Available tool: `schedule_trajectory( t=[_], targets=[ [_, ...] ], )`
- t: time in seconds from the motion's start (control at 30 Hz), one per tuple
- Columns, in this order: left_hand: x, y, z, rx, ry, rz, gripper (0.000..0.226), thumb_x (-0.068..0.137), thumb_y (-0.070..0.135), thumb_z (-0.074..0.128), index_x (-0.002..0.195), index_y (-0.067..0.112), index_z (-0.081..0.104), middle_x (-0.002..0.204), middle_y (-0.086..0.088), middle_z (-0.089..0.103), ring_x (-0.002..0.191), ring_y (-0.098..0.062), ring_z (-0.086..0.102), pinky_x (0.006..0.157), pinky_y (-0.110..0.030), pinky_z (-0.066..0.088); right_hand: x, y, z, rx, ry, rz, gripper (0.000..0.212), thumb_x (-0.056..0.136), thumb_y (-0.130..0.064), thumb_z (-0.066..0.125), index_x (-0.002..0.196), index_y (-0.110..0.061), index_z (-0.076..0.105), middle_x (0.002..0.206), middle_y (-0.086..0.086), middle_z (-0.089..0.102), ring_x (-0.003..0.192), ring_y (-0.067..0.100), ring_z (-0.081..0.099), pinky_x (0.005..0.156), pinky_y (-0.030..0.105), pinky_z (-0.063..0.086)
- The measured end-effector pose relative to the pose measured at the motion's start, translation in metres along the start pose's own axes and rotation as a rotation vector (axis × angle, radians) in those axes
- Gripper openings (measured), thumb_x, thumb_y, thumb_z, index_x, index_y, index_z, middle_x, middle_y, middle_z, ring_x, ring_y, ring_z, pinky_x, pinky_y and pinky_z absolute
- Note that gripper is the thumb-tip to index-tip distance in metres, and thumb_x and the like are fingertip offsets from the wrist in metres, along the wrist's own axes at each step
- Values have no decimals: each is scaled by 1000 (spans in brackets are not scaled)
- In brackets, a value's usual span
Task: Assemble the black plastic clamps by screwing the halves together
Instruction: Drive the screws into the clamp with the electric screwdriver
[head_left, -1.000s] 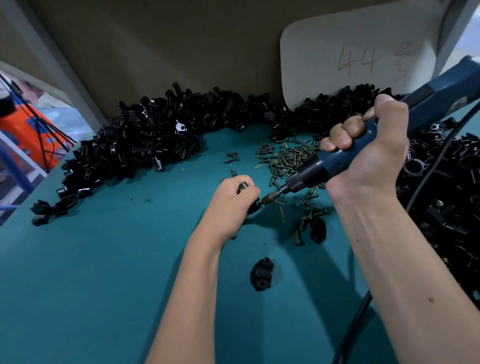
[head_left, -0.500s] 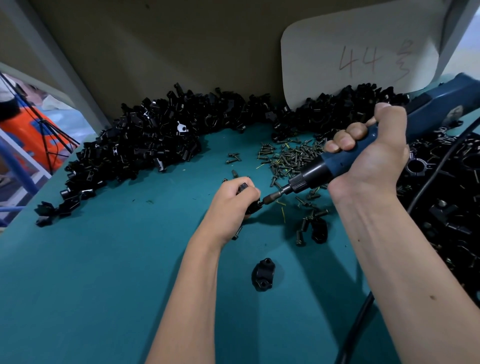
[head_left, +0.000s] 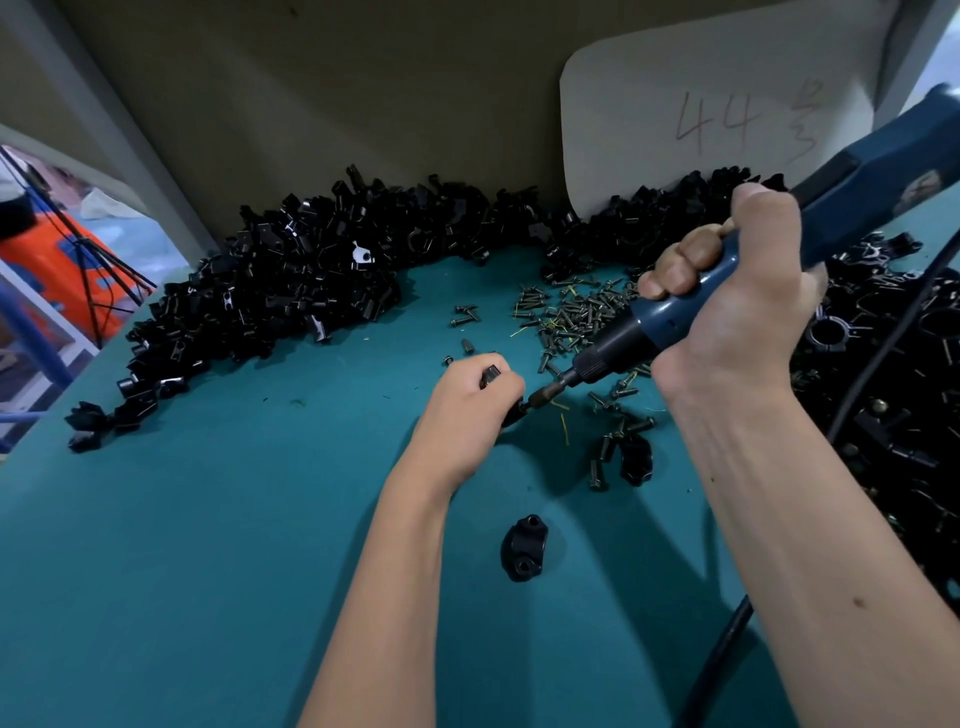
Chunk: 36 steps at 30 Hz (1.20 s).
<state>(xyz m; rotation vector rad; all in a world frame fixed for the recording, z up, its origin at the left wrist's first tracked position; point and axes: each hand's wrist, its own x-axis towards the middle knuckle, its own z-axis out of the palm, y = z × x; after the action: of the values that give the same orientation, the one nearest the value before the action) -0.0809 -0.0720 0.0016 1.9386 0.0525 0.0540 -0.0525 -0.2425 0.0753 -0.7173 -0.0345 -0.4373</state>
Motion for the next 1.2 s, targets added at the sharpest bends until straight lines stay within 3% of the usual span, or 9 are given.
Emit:
schedule_trajectory(
  t=[0.2,0.4,0.5,0.77,0.9,1.07,1.2],
  targets=[
    [-1,2,-6,-97,-87,-25,19,79,32,54,69,19,43,72,-2,34,68,-16,32,63,-34,29,4,1,-9,102,55,127,28,96,-20,59,76,-19,40,61,-3,41,48,13,37,49,26,36],
    [1,1,-7,-119,-98,-35,28,78,31,54,73,7,41,75,-6,32,67,-18,30,57,-32,26,8,3,-13,151,94,171,31,98,-23,59,72,-21,41,60,-5,40,48,12,36,48,25,36],
    [1,1,-6,-142,-94,-41,21,78,31,55,71,14,46,68,-1,35,58,-15,32,52,-25,28,8,3,-11,143,72,166,30,98,-22,57,73,-21,41,61,-4,40,49,13,36,49,26,36],
    [1,2,-4,-117,-70,-58,34,77,31,54,76,1,39,77,-6,34,69,-17,32,63,-35,28,4,1,-5,75,14,109,24,95,-19,58,80,-18,38,62,-2,40,50,14,36,51,27,36],
    [1,2,-5,-122,-72,-53,31,77,32,55,74,5,39,77,-6,32,70,-18,30,59,-35,24,3,1,-4,64,-5,98,25,95,-17,57,77,-18,39,62,-1,40,49,14,36,51,27,36],
    [0,3,-6,-117,-82,-54,14,76,34,55,71,23,47,75,-2,38,72,-17,33,61,-35,27,3,1,-3,58,1,86,24,95,-16,57,79,-17,39,62,-1,40,49,15,37,51,27,35],
    [-1,2,-7,-113,-80,-60,13,77,36,56,70,29,48,75,0,44,62,-12,38,57,-29,30,2,1,1,37,-21,54,21,91,-17,59,79,-16,41,61,0,41,48,15,38,50,27,36]
  ],
)
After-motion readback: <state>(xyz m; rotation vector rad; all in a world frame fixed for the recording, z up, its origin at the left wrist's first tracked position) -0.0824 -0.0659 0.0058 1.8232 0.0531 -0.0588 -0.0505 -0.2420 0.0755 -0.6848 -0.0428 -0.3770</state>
